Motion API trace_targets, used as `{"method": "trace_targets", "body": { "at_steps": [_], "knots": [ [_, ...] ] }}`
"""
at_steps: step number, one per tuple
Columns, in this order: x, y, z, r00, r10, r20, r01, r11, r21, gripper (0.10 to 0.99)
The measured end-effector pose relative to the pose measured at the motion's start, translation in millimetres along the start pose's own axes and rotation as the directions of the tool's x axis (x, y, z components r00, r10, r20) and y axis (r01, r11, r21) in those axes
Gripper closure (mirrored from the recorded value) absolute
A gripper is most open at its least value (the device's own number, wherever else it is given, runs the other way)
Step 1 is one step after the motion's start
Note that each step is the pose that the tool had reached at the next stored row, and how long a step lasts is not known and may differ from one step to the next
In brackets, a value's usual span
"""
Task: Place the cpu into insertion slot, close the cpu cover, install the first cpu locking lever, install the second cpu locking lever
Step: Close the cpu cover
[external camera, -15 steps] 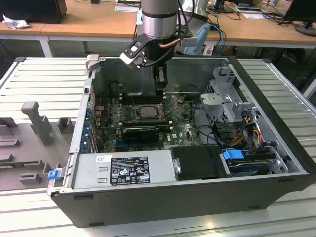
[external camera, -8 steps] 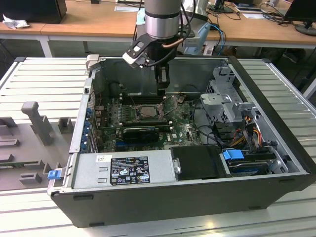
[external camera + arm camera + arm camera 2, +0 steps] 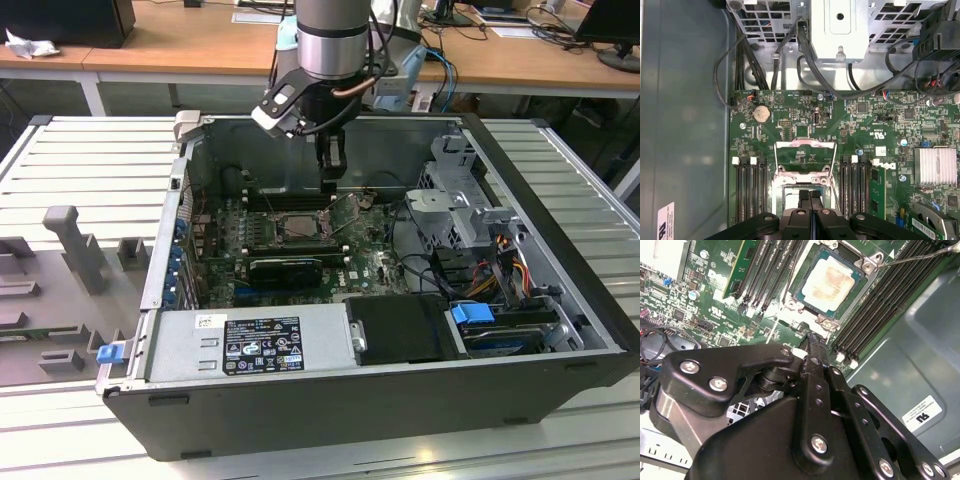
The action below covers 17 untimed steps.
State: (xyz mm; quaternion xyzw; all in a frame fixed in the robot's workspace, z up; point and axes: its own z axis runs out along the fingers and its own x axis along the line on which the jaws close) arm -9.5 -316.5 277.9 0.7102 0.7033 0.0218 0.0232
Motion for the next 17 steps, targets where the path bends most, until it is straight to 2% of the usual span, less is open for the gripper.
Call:
{"method": "trace_targets", "body": {
  "at_steps": [2, 7, 17],
  "knots": [
    [0.0, 1.4, -2.4, 1.0000, 0.000, 0.0001, 0.000, 1.0000, 0.005, 0.980],
    [-0.7, 5.3, -2.3, 1.0000, 0.000, -0.0041, 0.000, 0.9999, 0.012, 0.980],
    [-0.7, 10.0, -2.0, 1.0000, 0.000, -0.0044, 0.000, 0.9999, 0.012, 0.980]
  ]
}}
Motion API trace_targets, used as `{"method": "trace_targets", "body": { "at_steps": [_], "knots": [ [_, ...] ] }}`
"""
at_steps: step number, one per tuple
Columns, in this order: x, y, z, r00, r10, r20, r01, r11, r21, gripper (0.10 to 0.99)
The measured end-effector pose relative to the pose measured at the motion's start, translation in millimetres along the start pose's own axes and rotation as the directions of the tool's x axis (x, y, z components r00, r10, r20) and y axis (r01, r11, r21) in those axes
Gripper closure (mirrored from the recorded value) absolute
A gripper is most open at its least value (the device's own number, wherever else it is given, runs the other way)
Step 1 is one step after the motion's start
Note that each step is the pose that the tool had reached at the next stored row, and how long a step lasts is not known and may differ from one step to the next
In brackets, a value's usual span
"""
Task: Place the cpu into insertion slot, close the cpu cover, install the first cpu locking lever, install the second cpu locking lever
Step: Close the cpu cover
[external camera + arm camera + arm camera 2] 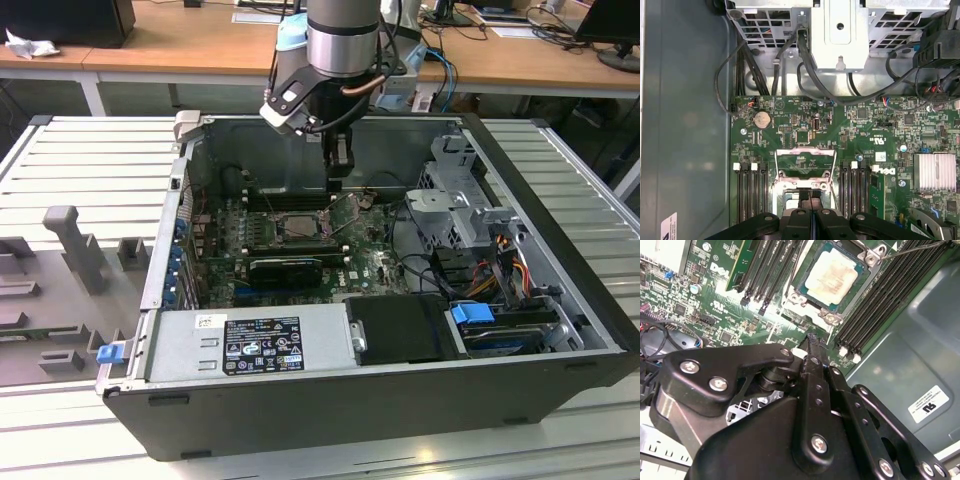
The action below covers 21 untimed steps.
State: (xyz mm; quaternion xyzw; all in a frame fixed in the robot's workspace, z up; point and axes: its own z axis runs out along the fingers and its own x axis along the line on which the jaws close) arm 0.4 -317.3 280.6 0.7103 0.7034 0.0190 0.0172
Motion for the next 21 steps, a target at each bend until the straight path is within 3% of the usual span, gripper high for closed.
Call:
{"method": "trace_targets", "body": {
  "at_steps": [13, 17, 21],
  "knots": [
    [0.1, 6.2, 0.3, 1.0000, 0.000, 0.0000, 0.000, 1.0000, 0.000, 0.980],
    [0.1, 12.0, 0.7, 1.0000, 0.000, 0.0000, 0.000, 1.0000, 0.000, 0.980],
    [0.1, 16.2, 6.2, 1.0000, 0.000, -0.0001, 0.000, 1.0000, 0.000, 0.980]
  ]
}}
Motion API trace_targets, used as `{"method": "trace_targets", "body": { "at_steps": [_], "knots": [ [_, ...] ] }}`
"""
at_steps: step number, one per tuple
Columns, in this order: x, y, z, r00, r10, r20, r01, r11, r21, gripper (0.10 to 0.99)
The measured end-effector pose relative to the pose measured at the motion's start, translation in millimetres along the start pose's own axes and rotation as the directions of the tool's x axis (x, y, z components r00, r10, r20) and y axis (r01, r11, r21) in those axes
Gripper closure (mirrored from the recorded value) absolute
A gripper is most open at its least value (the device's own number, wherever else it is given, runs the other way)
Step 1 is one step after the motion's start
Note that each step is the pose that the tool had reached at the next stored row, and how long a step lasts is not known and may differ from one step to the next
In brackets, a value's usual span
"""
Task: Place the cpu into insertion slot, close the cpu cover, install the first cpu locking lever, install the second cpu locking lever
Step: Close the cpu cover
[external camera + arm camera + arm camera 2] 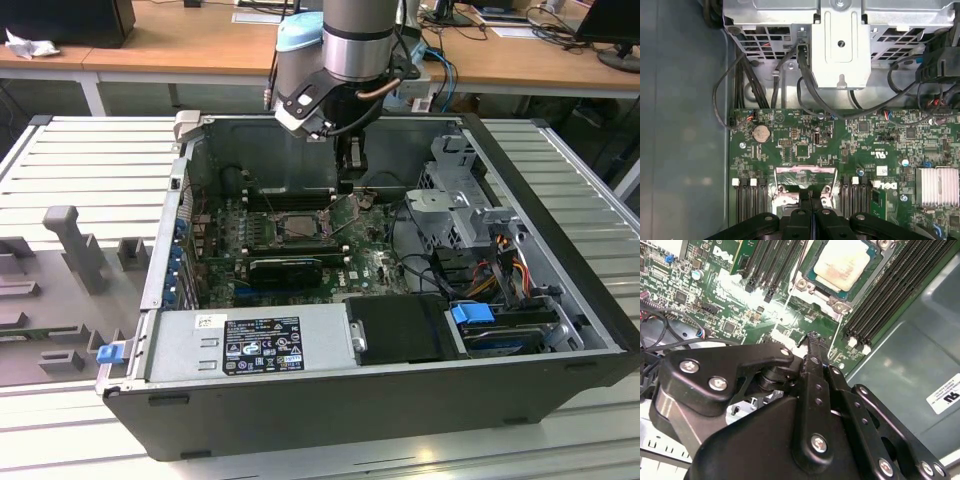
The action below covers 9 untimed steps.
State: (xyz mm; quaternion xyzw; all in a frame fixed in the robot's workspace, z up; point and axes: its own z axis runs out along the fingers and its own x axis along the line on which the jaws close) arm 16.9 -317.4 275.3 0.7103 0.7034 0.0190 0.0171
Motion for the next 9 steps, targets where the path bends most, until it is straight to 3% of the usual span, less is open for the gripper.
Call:
{"method": "trace_targets", "body": {
  "at_steps": [9],
  "knots": [
    [-0.8, 1.6, 3.7, 1.0000, 0.000, 0.0002, 0.000, 1.0000, 0.000, 0.980]
  ]
}}
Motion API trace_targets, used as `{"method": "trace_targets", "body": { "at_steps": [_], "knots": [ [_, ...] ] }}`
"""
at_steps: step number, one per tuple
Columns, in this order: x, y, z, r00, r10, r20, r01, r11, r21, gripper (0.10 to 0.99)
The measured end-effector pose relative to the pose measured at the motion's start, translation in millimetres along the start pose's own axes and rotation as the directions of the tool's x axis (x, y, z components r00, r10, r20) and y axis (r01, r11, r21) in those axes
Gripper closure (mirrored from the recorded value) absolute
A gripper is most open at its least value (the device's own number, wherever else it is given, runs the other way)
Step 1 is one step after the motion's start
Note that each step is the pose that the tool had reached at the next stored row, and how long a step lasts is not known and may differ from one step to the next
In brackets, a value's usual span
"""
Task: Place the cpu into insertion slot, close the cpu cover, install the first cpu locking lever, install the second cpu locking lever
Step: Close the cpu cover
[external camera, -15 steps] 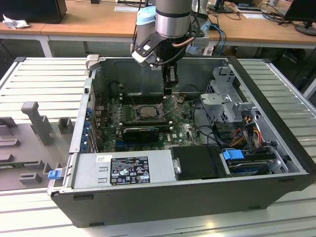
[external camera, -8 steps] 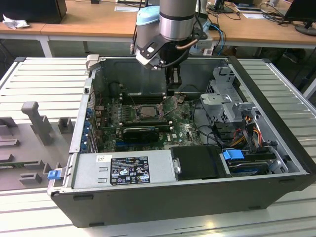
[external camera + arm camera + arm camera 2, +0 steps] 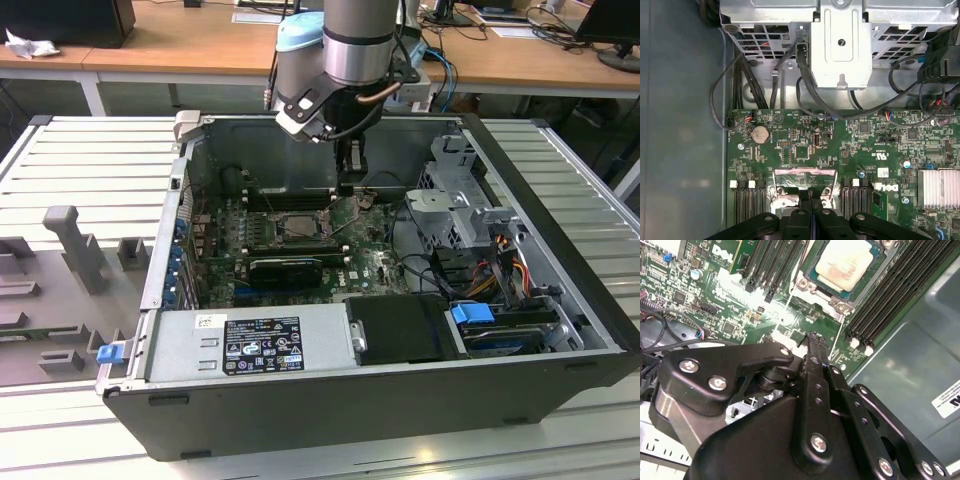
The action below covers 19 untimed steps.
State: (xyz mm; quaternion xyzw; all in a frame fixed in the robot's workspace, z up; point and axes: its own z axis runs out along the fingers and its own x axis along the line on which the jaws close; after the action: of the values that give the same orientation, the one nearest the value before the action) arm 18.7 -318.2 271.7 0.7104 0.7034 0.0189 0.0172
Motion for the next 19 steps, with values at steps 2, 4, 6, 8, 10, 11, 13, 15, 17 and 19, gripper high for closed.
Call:
{"method": "trace_targets", "body": {
  "at_steps": [2, 4, 6, 8, 10, 11, 13, 15, 17, 19],
  "knots": [
    [0.0, 4.0, 0.8, 1.0000, 0.000, 0.0000, 0.000, 1.0000, 0.000, 0.980],
    [0.1, 7.0, 1.3, 1.0000, 0.000, -0.0001, 0.000, 1.0000, 0.000, 0.980],
    [0.1, 8.8, 1.6, 1.0000, 0.000, -0.0002, 0.000, 1.0000, 0.000, 0.980],
    [0.2, 11.5, 2.9, 1.0000, 0.000, -0.0003, 0.000, 1.0000, 0.000, 0.980],
    [0.2, 13.2, 5.0, 1.0000, -0.002, -0.0004, 0.002, 1.0000, 0.000, 0.980],
    [0.2, 16.3, 6.7, 1.0000, -0.004, -0.0004, 0.004, 1.0000, 0.000, 0.980],
    [0.2, 25.0, 9.7, 1.0000, -0.009, -0.0006, 0.009, 1.0000, 0.000, 0.980],
    [0.3, 31.1, 12.9, 0.9999, -0.014, -0.0009, 0.014, 0.9999, 0.000, 0.980],
    [0.3, 34.4, 15.3, 0.9999, -0.017, -0.0011, 0.017, 0.9999, 0.000, 0.980],
    [0.4, 38.5, 19.2, 0.9998, -0.021, -0.0013, 0.021, 0.9998, 0.000, 0.980]
  ]
}}
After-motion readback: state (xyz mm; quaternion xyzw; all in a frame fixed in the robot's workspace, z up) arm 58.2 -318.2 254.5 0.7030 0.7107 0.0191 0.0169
